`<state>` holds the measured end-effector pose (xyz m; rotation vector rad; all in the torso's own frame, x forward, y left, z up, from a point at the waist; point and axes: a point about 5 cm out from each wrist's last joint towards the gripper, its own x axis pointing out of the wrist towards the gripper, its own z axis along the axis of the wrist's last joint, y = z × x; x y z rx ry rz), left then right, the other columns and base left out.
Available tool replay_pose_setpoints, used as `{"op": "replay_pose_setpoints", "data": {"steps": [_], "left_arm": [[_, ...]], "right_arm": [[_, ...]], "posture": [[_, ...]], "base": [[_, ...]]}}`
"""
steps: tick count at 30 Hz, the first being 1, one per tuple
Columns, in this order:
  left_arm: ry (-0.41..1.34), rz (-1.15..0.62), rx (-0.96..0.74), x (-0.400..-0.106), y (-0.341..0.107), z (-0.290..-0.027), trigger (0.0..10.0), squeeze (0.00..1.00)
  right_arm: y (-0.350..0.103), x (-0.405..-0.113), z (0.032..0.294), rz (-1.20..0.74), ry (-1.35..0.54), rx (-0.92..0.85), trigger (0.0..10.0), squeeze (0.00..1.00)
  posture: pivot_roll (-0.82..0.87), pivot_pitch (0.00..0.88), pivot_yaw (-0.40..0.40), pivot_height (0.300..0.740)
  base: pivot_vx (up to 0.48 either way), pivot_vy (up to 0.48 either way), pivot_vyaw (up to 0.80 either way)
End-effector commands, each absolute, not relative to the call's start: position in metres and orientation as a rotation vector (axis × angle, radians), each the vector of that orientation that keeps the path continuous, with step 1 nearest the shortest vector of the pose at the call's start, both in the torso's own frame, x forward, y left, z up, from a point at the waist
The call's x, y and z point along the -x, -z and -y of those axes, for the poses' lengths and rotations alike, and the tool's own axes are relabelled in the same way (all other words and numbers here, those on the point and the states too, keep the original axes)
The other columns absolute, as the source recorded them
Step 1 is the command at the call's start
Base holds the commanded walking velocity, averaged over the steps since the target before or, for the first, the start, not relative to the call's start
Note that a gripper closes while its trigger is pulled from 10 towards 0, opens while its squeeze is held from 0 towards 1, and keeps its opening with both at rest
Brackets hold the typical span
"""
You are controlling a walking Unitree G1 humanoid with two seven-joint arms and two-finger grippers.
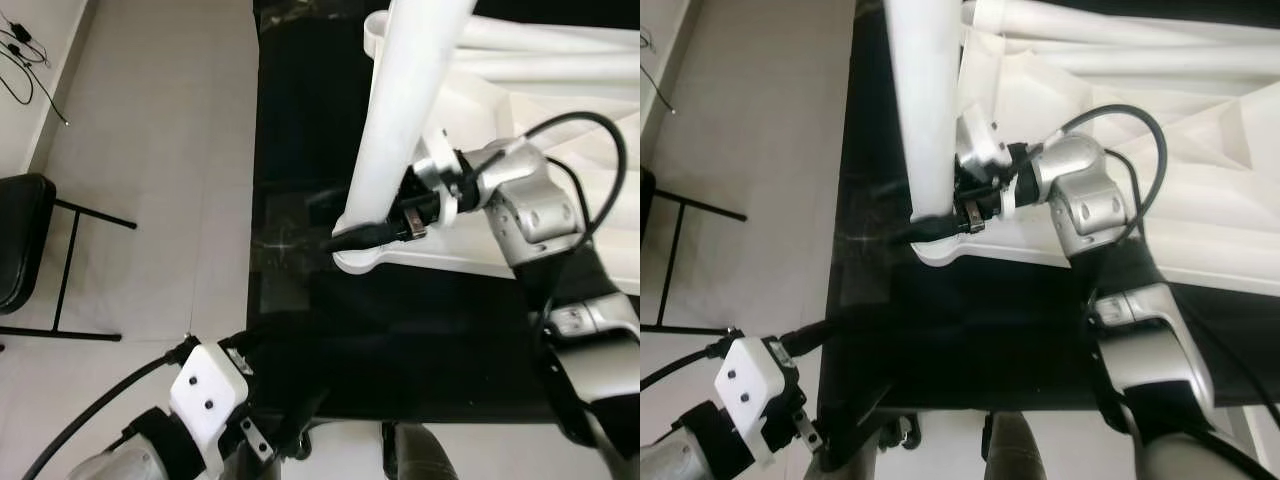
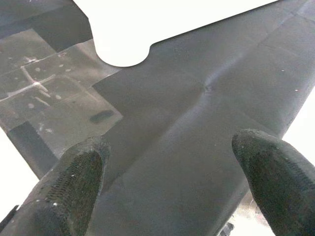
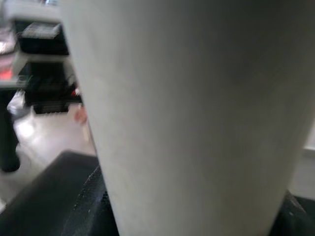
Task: Building children table
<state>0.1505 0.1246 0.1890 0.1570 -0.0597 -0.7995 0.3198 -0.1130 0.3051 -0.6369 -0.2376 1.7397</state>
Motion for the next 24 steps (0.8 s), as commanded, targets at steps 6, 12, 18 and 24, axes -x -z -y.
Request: {"op": "replay_pose_setpoints", "data": {"steps": [6,12,18,24], "left_arm": [[0.798,0.045,-0.150,-0.147,-0.185,-0.125,10.0,0.00],[0.799,0.050,-0.148,-0.147,-0.186,-0.124,10.0,0.00],[0.795,0.055,-0.146,-0.146,-0.187,-0.124,10.0,0.00],[0.792,0.054,-0.147,-0.145,-0.187,-0.125,10.0,0.00]], "right_arm": [[-0.264,-0.313,0.102,0.040,-1.885,0.641,10.0,0.00],[-0.267,-0.319,0.093,0.000,-1.924,0.603,10.0,0.00],[-0.267,-0.315,0.085,-0.024,-1.993,0.617,10.0,0.00],[-0.267,-0.317,0.080,-0.044,-2.023,0.616,10.0,0.00]], "posture": [[0.07,0.467,0.080,0.740],[0.07,0.472,0.070,0.740],[0.08,0.483,0.064,0.740],[0.08,0.487,0.065,0.740]], "base": [[0.000,0.000,0.00],[0.000,0.000,0.00],[0.000,0.000,0.00],[0.000,0.000,0.00]]}}
